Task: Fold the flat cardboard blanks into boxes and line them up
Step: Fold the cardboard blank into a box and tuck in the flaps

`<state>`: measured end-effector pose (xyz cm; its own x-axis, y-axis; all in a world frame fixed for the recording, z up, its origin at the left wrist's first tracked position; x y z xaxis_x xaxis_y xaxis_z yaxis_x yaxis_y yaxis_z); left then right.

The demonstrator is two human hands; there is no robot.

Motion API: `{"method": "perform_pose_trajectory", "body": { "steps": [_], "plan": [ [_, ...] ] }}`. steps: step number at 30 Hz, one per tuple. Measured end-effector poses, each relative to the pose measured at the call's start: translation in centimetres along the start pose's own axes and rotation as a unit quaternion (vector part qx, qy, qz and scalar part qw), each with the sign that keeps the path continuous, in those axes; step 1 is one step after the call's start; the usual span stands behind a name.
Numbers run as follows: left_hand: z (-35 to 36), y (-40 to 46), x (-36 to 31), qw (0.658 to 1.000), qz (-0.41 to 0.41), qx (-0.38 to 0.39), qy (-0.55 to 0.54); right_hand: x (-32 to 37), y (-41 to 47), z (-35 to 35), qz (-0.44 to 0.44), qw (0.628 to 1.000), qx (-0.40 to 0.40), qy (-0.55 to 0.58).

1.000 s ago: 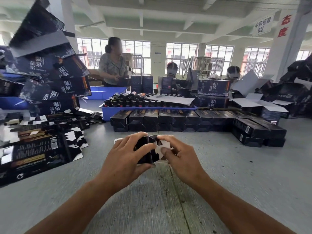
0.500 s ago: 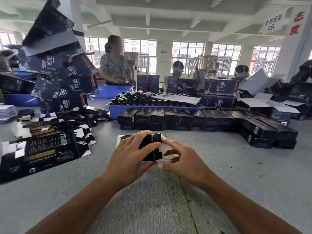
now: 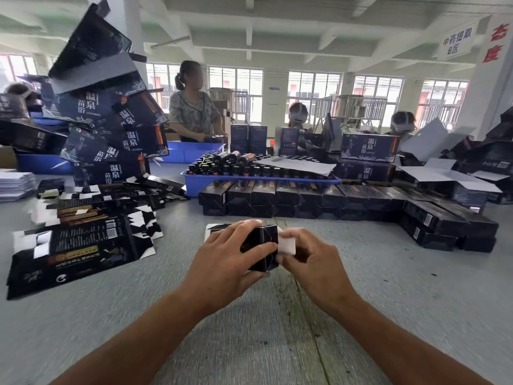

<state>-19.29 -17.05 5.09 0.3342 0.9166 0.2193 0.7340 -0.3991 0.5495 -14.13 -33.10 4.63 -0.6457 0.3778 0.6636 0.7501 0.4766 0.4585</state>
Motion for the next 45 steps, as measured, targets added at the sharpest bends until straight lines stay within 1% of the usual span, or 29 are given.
{"method": "perform_pose_trajectory", "body": {
  "steps": [5, 7, 10, 12, 14, 17, 22, 25, 31, 35, 37, 40, 42, 45],
  "plan": [
    [0.2, -0.2, 0.1, 1.000, 0.004, -0.004, 0.005, -0.6, 0.1, 0.2, 0.033, 0.999, -0.017, 0.034],
    [0.3, -0.2, 0.1, 1.000, 0.001, -0.006, 0.004, -0.6, 0.1, 0.5, 0.028, 0.999, -0.006, 0.029],
    [0.2, -0.2, 0.5, 0.999, -0.023, -0.016, -0.016, -0.5, 0.0, 0.9, 0.019, 0.998, 0.030, 0.044],
    [-0.1, -0.2, 0.8, 0.999, -0.039, -0.021, -0.030, -0.4, 0.0, 1.0, 0.013, 0.998, 0.039, 0.056],
    [-0.2, -0.3, 0.9, 0.998, -0.046, -0.023, -0.038, -0.6, 0.1, 0.8, 0.020, 0.996, 0.030, 0.082],
    [-0.1, -0.2, 0.1, 0.998, -0.030, -0.030, -0.043, -1.2, 0.3, 0.3, 0.042, 0.991, 0.010, 0.128],
    [0.1, -0.1, -0.4, 0.997, -0.025, -0.033, -0.069, -1.2, 0.4, 0.7, 0.053, 0.980, 0.055, 0.183],
    [0.2, -0.1, -0.4, 0.996, -0.027, -0.023, -0.087, -1.0, 0.4, 0.7, 0.047, 0.984, 0.034, 0.170],
    [-0.4, 0.1, -0.7, 0.995, -0.030, -0.034, -0.087, -0.7, 0.1, 0.1, 0.047, 0.990, -0.017, 0.135],
    [-0.2, 0.2, -0.7, 0.994, -0.029, -0.034, -0.100, 0.2, 0.0, 0.1, 0.026, 0.998, -0.042, 0.042],
    [-0.2, 0.1, -0.6, 0.994, -0.028, -0.034, -0.101, 0.6, -0.1, 0.1, 0.012, 0.999, -0.042, 0.006],
    [-0.2, 0.0, -0.3, 0.994, -0.028, -0.036, -0.097, 0.9, -0.1, 0.1, -0.001, 1.000, -0.030, -0.007],
    [-0.2, 0.0, -0.2, 0.994, -0.030, -0.043, -0.093, 0.9, -0.1, 0.1, 0.001, 1.000, -0.022, 0.004],
    [-0.3, 0.0, -0.5, 0.995, -0.016, -0.047, -0.082, 0.8, -0.2, 0.6, 0.013, 0.998, 0.013, 0.065]
  ]
}}
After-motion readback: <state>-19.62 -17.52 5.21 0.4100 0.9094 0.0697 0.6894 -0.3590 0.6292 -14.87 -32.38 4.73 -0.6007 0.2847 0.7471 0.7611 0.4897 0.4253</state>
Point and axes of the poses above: each hand's wrist, its own y-axis towards the middle knuckle, its own z-axis out of the palm, x = y × z, the point moved 6 cm from there along y, towards the middle knuckle, and after that the axes turned 11 degrees about x, right-handed, at the moved point
